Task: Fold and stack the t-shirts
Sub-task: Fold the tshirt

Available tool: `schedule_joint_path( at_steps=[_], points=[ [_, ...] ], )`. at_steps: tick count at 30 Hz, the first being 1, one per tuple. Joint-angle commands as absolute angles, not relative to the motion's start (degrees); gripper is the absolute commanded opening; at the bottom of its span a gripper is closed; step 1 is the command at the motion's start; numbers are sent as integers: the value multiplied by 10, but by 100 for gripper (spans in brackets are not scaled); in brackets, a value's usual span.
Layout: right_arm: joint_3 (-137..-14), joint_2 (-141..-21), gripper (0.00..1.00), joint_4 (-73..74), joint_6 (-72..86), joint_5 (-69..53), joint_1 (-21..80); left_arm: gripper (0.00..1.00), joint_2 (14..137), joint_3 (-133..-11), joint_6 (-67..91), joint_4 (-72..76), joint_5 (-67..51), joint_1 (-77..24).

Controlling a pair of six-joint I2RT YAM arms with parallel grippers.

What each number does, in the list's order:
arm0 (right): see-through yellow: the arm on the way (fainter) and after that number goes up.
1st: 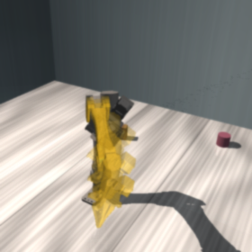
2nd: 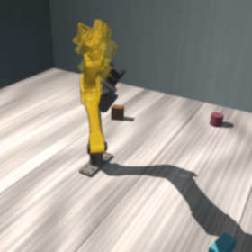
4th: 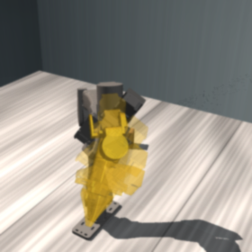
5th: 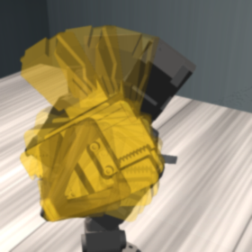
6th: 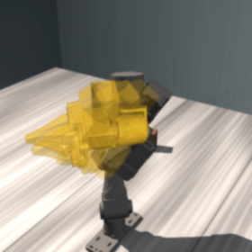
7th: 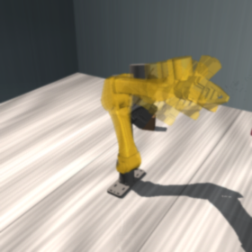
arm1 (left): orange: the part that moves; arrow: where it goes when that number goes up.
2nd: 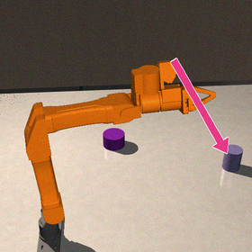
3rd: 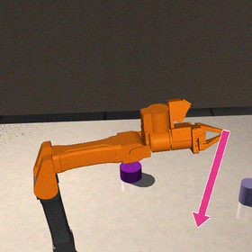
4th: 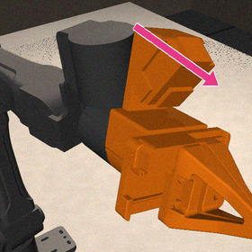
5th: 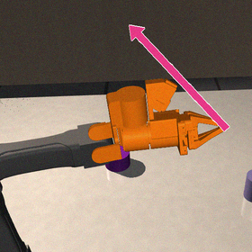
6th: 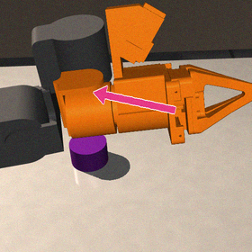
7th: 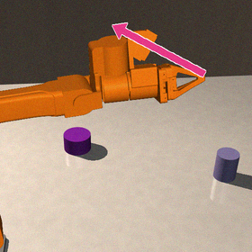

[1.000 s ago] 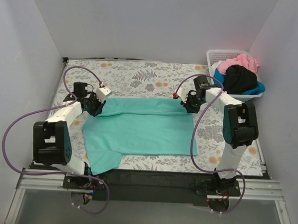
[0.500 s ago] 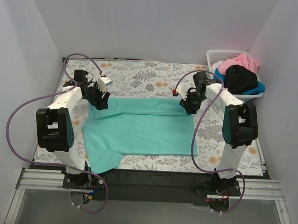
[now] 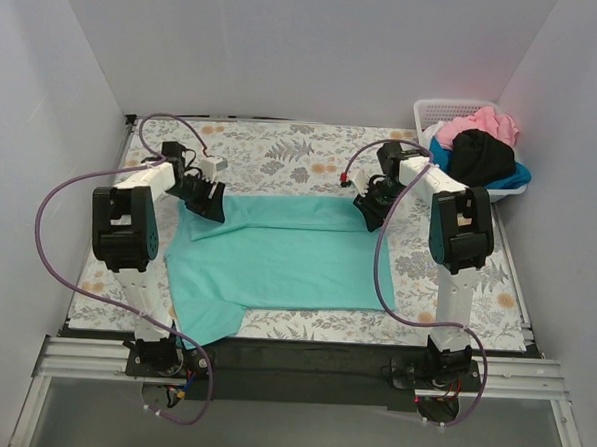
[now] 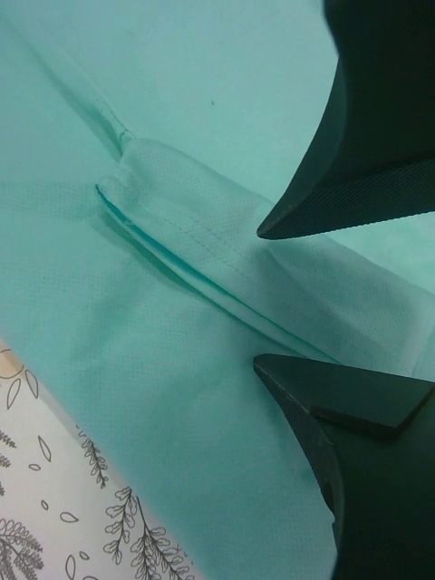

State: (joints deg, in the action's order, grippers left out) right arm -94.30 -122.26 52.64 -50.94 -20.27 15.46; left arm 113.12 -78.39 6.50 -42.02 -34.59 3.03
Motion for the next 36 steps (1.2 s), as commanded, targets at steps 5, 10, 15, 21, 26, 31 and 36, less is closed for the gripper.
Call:
schedule_joint_path(
  at_steps=[5,10,15,21,26,31,36],
  points=[
    [-940,-1222,34,552,-503,-195,156,42,1106,-785,49,-452,-388,25],
    [-938,-1218,34,553,-506,-191,155,26,1081,-769,9,-493,-398,22],
    [-926,-1209,34,555,-512,-188,155,20,1013,-721,-65,-513,-400,21],
    [-905,-1186,36,562,-526,-187,156,40,908,-628,-167,-515,-352,13],
    [-922,-1155,37,584,-541,-201,155,44,882,-632,-161,-534,-358,18],
    [-963,-1148,36,592,-513,-222,155,43,940,-698,-14,-456,-353,27],
    [-1006,-1190,32,588,-454,-195,155,42,1008,-764,129,-390,-285,29]
  ],
)
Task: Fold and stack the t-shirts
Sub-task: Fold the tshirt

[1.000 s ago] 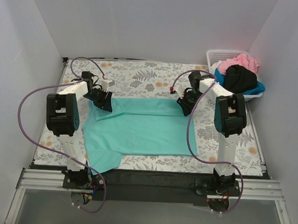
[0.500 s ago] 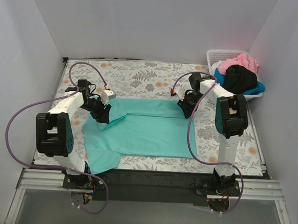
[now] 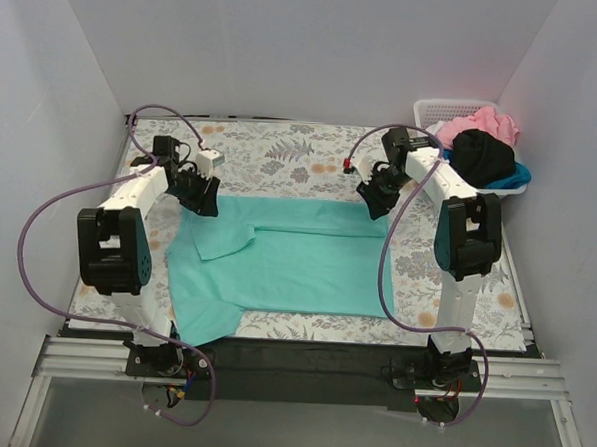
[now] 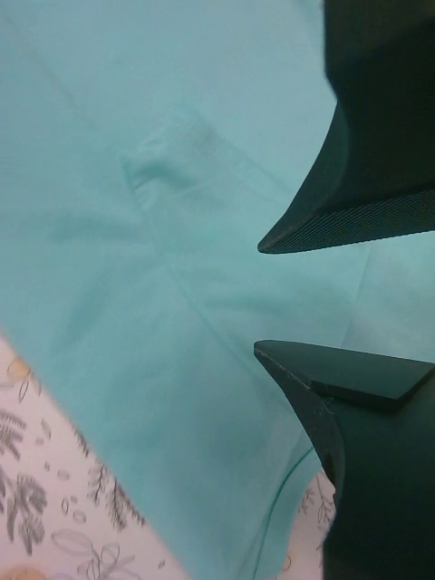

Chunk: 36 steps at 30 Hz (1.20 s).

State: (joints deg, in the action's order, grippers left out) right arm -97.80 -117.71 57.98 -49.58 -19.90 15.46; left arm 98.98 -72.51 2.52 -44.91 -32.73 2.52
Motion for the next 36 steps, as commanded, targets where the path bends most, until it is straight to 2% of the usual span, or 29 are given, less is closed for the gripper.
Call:
schedule_joint_path(
  at_steps=[1,9,20,24,27,36],
  points=[
    [-1011,-1202,31,587,-451,-188,156,42,1030,-770,157,-386,-265,30],
    [-997,-1246,33,557,-432,-146,157,40,1091,-779,212,-376,-189,33],
    [-905,-1175,33,538,-483,-128,169,41,1081,-755,214,-370,-183,34],
    [-905,-1156,43,539,-483,-127,177,43,1074,-757,214,-374,-189,34],
    [-893,-1135,45,540,-490,-127,185,43,1071,-758,211,-379,-188,34],
    [-821,-1122,44,537,-510,-108,210,43,1071,-773,211,-382,-194,35]
  ],
)
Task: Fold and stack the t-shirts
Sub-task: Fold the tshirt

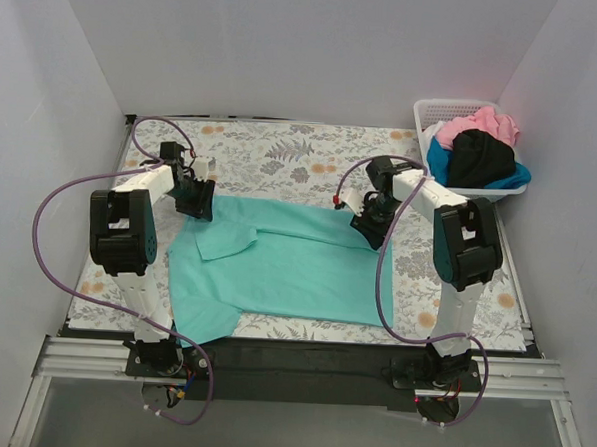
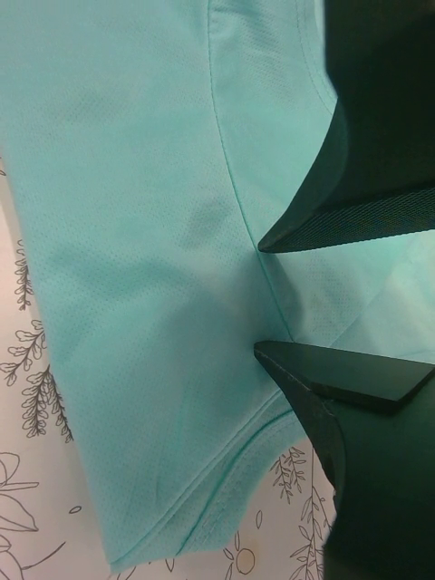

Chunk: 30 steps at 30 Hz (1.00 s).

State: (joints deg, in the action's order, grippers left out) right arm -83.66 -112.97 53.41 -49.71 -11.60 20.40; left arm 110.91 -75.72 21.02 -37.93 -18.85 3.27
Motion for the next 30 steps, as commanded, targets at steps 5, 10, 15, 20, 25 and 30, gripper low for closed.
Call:
schedule_joint_path(
  at_steps=[5,10,15,20,25,30],
  points=[
    [-807,-1148,43,513,-514,-69,207,43,1078,-786,213,-387,-194,37],
    [-830,-1157,43,501,-504,-46,197,44,1097,-792,214,-382,-172,37],
    [-865,-1177,44,492,-489,-24,188,44,1150,-822,215,-386,-155,60],
    [-922,-1220,45,477,-475,-21,181,43,1209,-881,225,-387,-165,71],
    [-1013,-1281,46,470,-450,-17,179,42,1265,-962,234,-388,-164,71],
    [-1107,-1296,52,474,-441,-11,177,45,1268,-1029,229,-411,-202,74]
  ],
)
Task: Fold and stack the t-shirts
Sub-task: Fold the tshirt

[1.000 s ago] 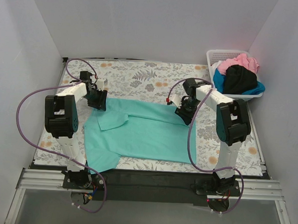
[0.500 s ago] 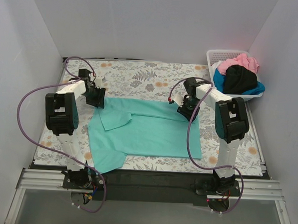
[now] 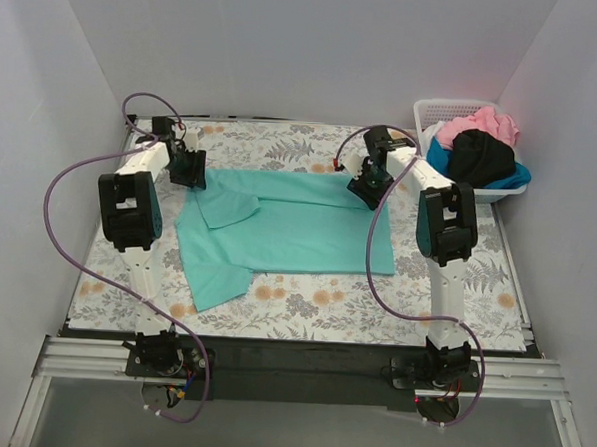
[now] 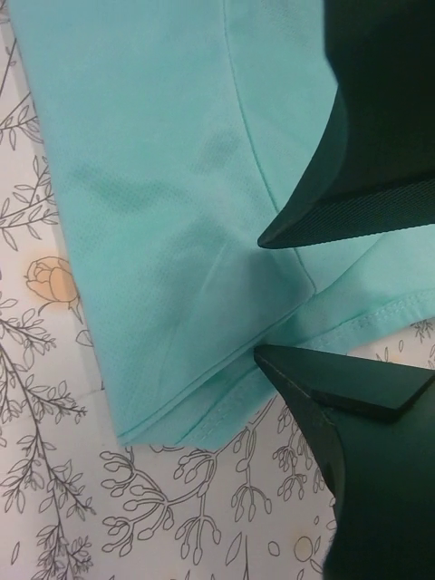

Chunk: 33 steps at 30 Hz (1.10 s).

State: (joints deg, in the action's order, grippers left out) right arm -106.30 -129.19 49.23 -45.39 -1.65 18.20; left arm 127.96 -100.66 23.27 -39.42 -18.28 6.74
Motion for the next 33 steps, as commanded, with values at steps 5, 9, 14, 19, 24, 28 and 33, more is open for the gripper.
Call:
schedule_joint_path(
  at_steps=[5,9,14,19,24,28,33],
  points=[
    [-1067,-1183,67,500,-450,-83,179,56,1151,-1011,165,-439,-300,84],
    [-974,-1084,69,539,-479,-124,180,61,1053,-944,55,-515,-375,91],
    [-776,-958,61,557,-515,-128,216,61,915,-739,-131,-616,-382,91],
    [-642,-893,56,521,-510,-106,279,59,775,-573,-238,-654,-324,81],
    [-563,-877,56,448,-497,-69,301,59,678,-441,-279,-618,-270,53],
    [-563,-885,54,425,-488,-48,302,59,647,-404,-281,-603,-239,24],
    [-573,-879,53,426,-496,-37,303,59,648,-407,-276,-600,-242,18]
  ],
)
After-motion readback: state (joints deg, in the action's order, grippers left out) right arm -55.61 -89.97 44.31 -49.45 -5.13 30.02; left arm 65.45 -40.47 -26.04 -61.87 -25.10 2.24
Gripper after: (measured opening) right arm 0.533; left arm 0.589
